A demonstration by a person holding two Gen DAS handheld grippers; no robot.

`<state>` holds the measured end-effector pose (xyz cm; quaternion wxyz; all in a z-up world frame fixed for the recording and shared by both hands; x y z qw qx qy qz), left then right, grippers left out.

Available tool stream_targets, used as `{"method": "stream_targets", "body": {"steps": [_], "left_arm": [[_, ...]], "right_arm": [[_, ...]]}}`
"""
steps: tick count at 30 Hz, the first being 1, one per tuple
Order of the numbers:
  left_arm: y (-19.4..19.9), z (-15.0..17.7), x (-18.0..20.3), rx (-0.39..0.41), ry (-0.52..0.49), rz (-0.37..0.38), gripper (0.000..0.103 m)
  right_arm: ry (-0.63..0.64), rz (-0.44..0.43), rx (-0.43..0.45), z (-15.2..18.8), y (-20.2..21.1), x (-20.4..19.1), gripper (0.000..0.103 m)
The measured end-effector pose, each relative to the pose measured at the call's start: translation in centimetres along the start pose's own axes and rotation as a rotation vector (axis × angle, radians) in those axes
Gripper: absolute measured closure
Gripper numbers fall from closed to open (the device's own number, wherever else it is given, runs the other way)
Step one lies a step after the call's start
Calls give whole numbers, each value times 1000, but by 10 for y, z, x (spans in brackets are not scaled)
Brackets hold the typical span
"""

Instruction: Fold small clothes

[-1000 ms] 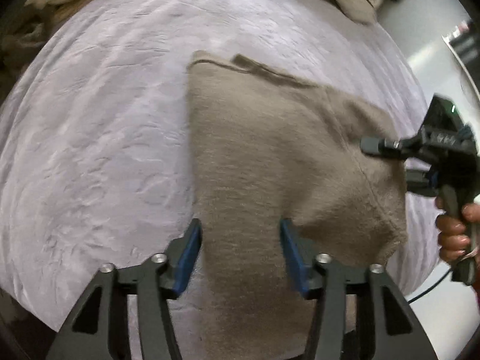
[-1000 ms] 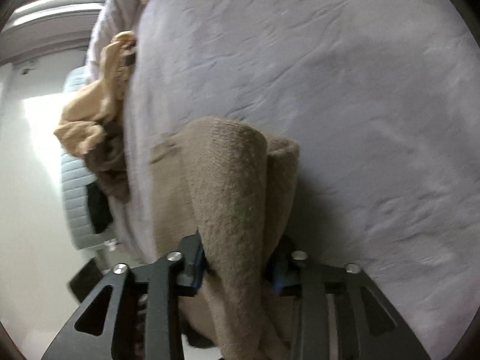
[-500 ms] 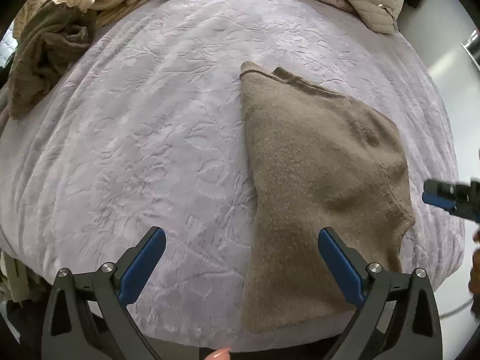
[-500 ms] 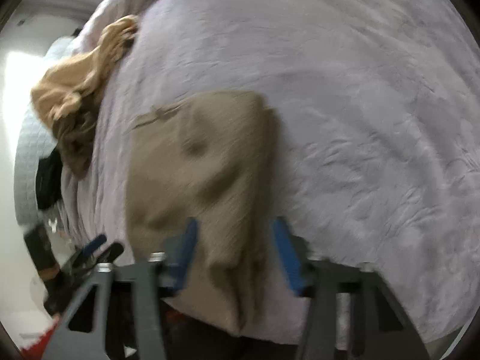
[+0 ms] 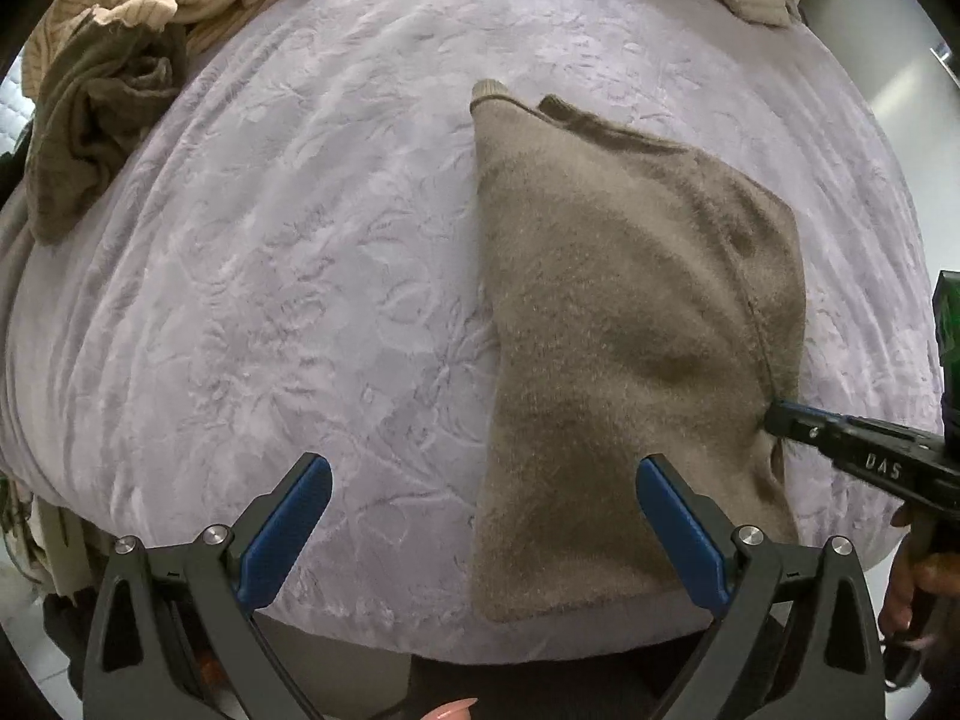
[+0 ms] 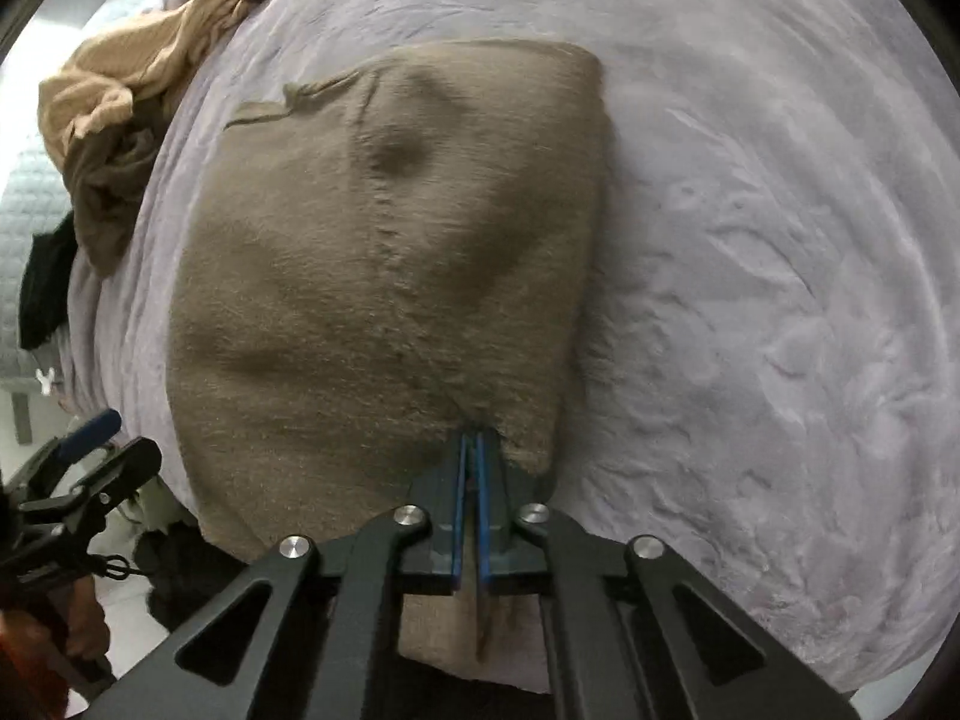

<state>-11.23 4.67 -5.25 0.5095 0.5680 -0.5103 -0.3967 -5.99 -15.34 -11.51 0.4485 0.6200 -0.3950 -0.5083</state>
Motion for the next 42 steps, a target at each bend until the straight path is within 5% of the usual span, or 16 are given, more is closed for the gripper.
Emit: {"method": "stream_targets", "body": {"steps": [16,18,20,27,29,42], "left_arm": [[11,-2,7,21,-30,4,2],[11,-2,8,16,-33,9,2],[11,-2,8,13,-35,7,2],[12,-2,6,-2,-30,16,2],[12,-3,5,-7,-26,19,2],[34,-16,2,59,8,-14,2]], "right_arm": [[-116,31,8,26,57,24,92],[-110,44,10,23,59,17,79],[-107,50,10,19,58,9,31],[-96,93,46,8,66,-11,19],[-100,122,68,4,69,-15,2],[-82,229,43,-8,77,-41,0]]}}
Point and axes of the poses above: each gripper's, at about its wrist camera, not at the fingertips, and y roughly against the way its jaws point, x to its right, z to its underside, the point moved 1 cm from there along -y, roughly the way its jaws point, and after that the axes turned 8 degrees about y, right-handed, at the moved point
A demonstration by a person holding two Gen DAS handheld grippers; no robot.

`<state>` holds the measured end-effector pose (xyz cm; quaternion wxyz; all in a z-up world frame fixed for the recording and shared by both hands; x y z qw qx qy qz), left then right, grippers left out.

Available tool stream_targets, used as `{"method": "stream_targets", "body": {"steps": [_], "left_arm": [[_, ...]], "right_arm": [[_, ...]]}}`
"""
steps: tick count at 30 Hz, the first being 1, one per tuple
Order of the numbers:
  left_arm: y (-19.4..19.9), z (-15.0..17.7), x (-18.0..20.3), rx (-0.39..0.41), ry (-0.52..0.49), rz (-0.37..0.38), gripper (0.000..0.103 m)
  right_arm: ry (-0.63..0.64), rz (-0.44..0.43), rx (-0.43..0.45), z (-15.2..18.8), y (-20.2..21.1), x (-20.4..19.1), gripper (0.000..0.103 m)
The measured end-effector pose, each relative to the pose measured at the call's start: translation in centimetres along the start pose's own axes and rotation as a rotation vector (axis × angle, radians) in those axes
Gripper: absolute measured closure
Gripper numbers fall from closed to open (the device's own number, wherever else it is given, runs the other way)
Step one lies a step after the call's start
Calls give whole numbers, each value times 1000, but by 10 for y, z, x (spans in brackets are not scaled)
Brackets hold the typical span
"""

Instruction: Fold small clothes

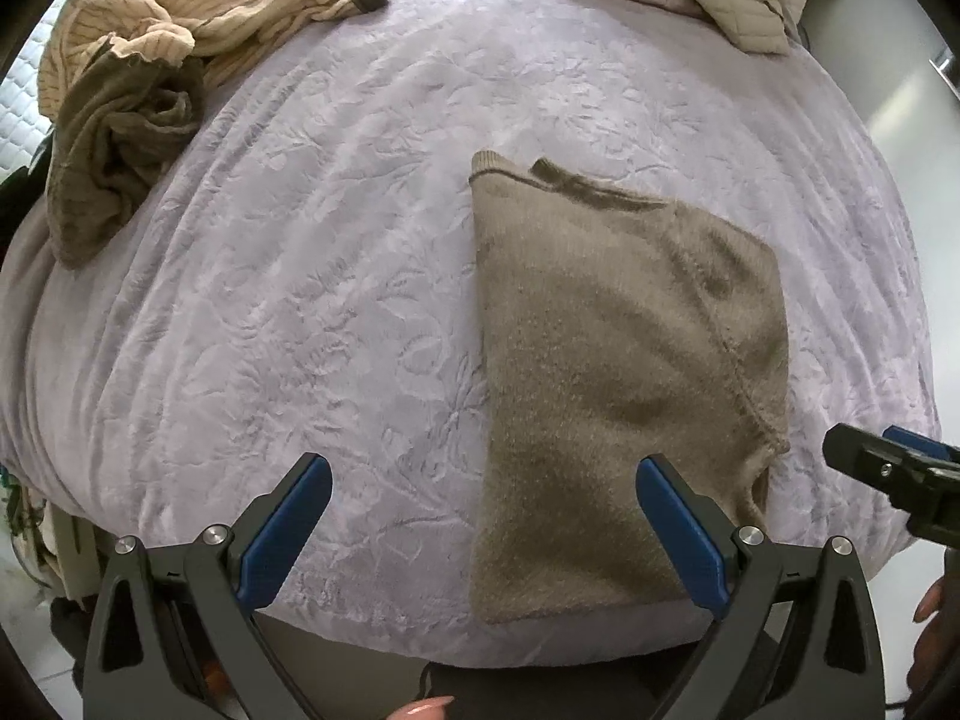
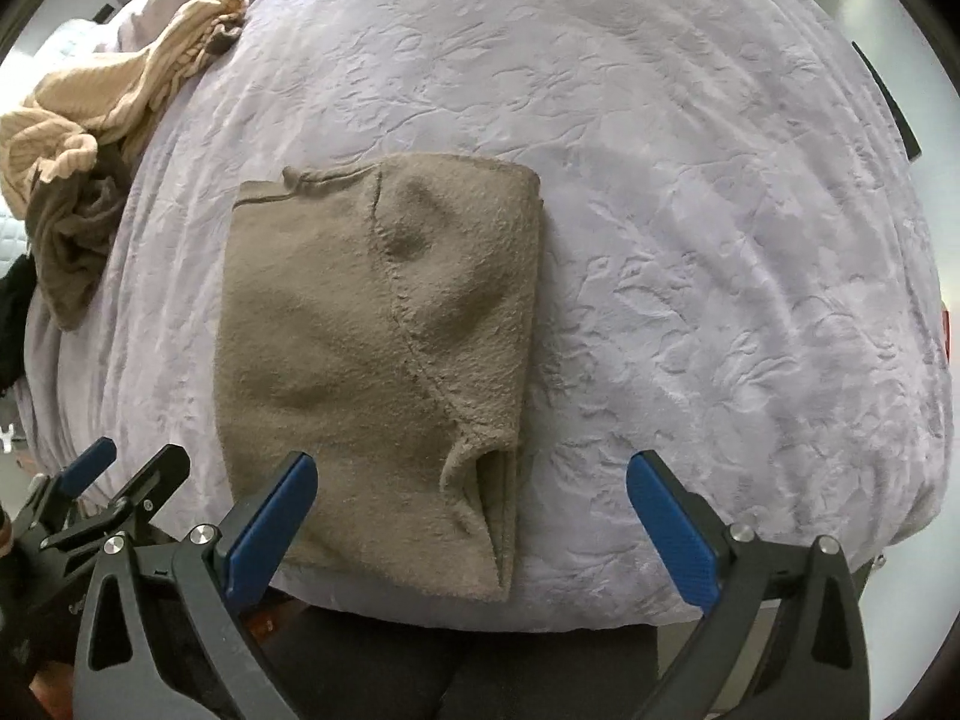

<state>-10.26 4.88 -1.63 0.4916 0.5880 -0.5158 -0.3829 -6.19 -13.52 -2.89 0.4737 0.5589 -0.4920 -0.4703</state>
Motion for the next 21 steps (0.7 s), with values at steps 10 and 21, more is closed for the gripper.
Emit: {"method": "stream_targets", "body": {"steps": [10,21], "left_arm": [[4,-1,7,9,-32,-13,2],[3,-1,10,4,-39,-23,2]], "right_arm": [[-21,14,-15,2,-3,2,0],[-23,25,-18,1,-5,2,0]]}}
Point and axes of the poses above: each gripper's, at about its wrist camera, not at the fingertips, and y roughly against the way its jaws point, x to its right, z to its underside, the point moved 1 cm from there along -y, roughly the way its jaws point, and after that the axes turned 8 degrees about y, right-handed, at the moved point
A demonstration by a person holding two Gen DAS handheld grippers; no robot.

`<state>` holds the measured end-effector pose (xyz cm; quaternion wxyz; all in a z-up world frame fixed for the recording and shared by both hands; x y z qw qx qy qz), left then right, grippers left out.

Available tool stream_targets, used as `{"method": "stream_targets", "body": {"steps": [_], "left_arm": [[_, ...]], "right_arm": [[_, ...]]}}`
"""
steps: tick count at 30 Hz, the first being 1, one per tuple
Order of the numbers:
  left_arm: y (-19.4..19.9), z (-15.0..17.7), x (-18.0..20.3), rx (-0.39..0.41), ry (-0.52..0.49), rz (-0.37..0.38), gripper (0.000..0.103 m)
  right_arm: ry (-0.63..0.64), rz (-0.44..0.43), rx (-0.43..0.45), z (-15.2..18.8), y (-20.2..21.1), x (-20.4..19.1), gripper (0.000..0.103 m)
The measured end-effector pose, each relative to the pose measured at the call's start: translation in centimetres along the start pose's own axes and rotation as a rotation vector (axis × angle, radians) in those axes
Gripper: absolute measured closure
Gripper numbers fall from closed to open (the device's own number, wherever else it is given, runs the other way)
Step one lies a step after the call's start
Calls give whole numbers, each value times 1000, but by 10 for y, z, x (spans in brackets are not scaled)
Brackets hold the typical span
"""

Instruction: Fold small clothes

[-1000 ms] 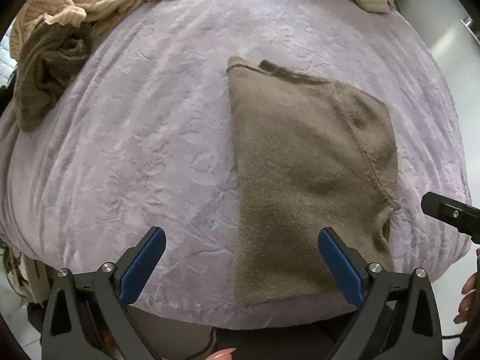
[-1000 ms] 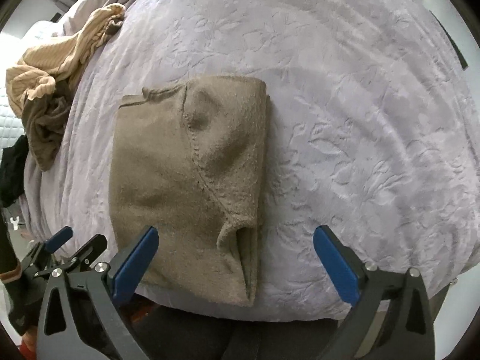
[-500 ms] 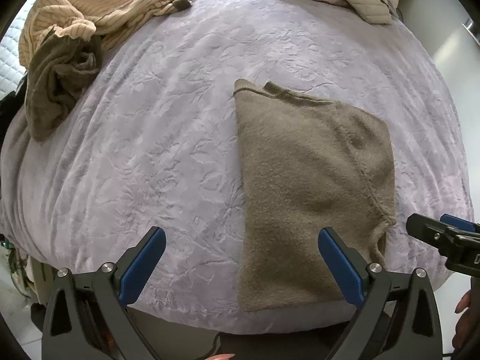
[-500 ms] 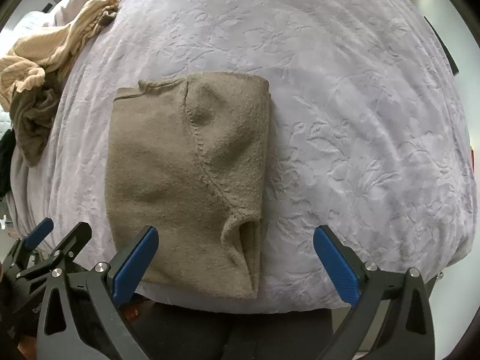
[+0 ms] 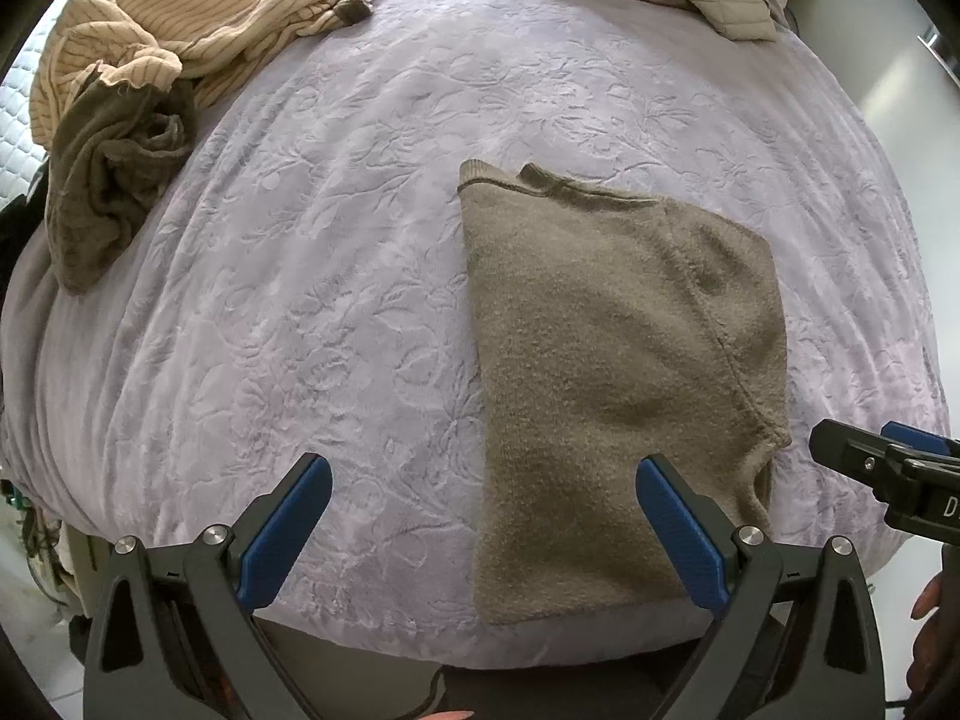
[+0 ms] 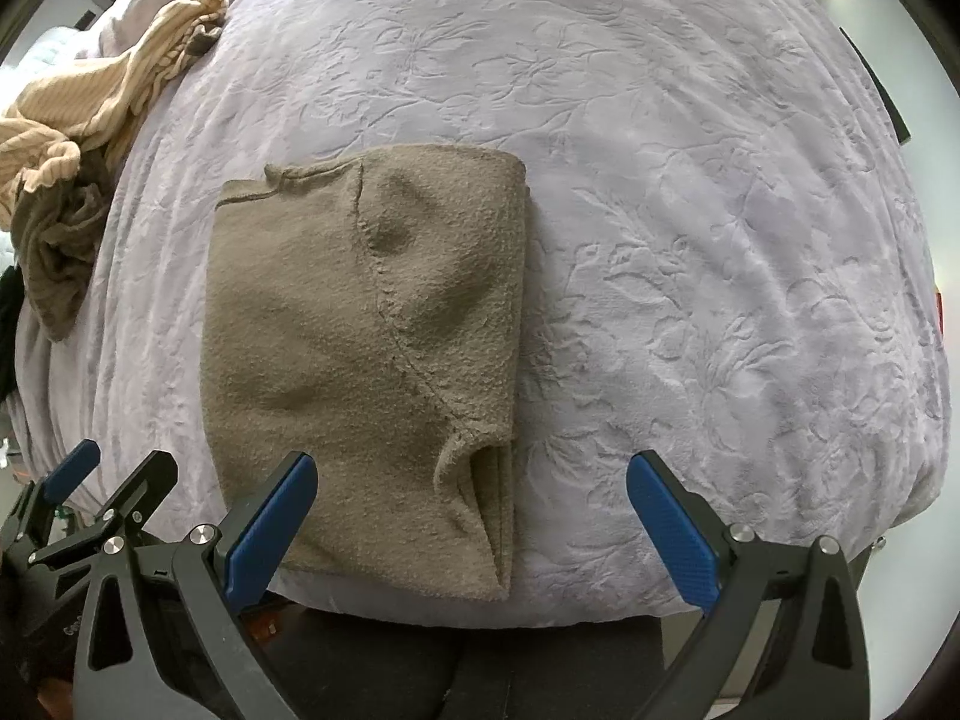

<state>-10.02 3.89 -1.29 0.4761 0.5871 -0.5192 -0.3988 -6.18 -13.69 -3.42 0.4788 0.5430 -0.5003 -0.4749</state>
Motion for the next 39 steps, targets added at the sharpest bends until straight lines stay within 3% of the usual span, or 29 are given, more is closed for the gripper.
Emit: {"method": "stream_targets", "body": {"steps": [39], "left_arm": [[-5,0,2,-17,-31,-17,2]], "right_arm": [[45,74,26,2,4,-13,0]]}}
Point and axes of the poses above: each gripper's, at about its wrist camera, not at the fingertips, and y roughly against the way its jaws point, x to its right, z to its underside, the point moved 1 cm from there along -y, roughly the way its jaws point, and after that the axes turned 8 degrees about y, right-handed, at the moved point
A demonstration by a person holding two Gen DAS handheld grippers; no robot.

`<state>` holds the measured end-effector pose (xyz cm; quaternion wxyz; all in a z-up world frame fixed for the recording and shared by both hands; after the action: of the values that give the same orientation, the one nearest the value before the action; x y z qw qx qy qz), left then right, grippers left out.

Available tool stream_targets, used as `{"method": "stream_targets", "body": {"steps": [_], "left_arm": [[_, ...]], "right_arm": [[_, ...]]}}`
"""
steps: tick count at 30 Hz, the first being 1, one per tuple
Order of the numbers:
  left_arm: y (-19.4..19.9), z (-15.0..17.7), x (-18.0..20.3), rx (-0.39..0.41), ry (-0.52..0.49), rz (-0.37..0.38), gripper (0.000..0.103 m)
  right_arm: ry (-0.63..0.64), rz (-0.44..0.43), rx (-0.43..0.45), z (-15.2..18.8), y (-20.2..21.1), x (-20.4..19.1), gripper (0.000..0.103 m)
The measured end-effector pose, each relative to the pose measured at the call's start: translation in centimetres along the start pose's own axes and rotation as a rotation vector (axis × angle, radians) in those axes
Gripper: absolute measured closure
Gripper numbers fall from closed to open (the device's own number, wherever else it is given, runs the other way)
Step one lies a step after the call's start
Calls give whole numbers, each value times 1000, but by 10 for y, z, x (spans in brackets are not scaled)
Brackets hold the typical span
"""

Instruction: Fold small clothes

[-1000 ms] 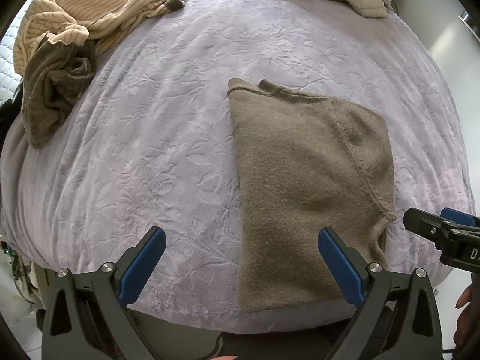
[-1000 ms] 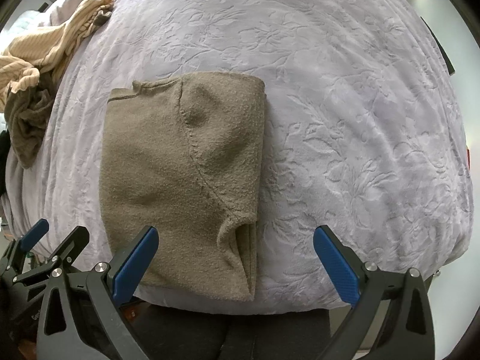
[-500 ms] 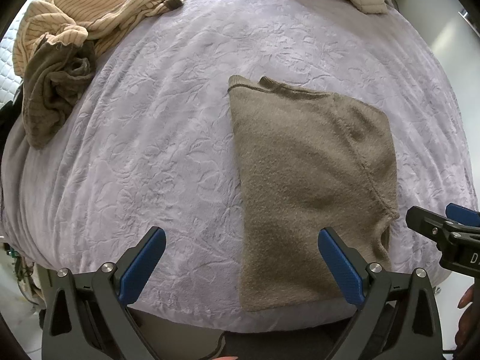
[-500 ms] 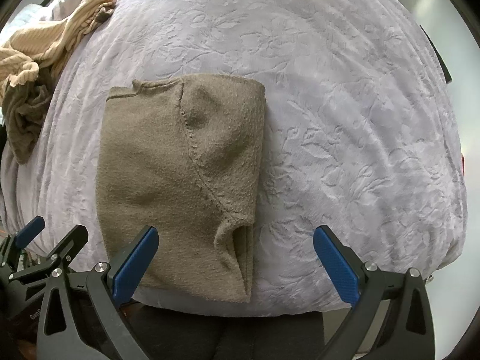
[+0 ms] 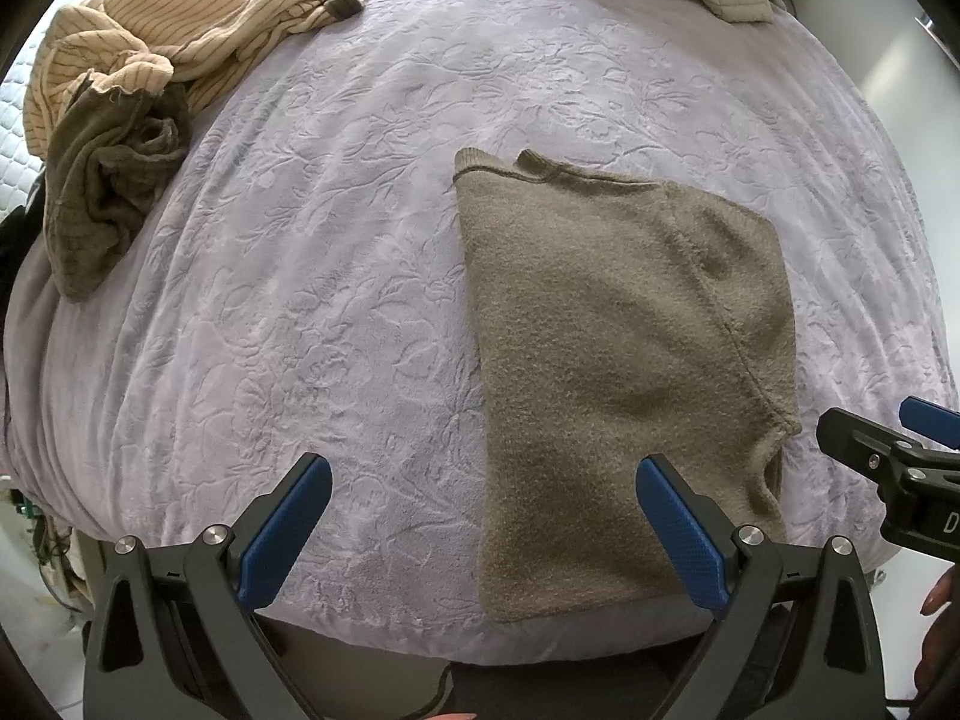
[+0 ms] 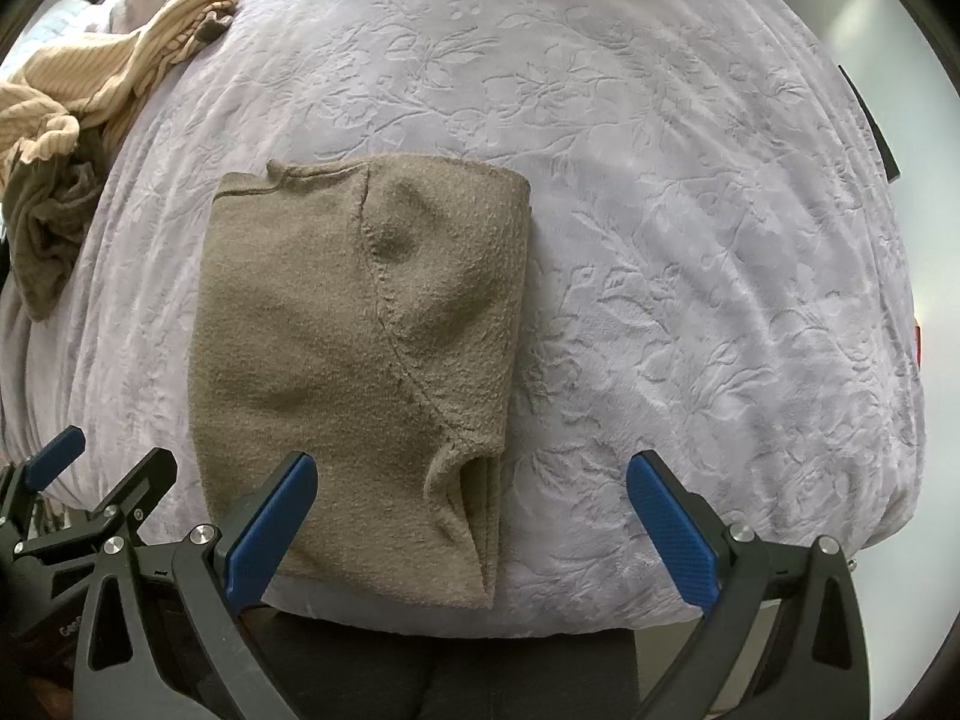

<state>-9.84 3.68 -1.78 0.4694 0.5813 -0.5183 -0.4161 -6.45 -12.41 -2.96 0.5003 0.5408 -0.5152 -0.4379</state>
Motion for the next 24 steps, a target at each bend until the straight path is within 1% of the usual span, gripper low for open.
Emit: {"method": "stream_targets", "body": {"steps": [24], "left_arm": [[0,-1,-1,0,-3,-1,2]], "right_arm": [[7,7,1,0,0,0,0]]}}
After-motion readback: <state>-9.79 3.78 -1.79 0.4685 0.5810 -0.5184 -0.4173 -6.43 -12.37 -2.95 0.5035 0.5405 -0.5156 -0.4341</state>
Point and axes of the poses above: each gripper's, at about its wrist camera, not at the fingertips, and y roughly against the way its jaws point, x to its right, z to its underside, the point moved 1 cm from there along -y, roughly the way its jaws point, and after that the axes turned 8 degrees about y, right-handed, at the moved point
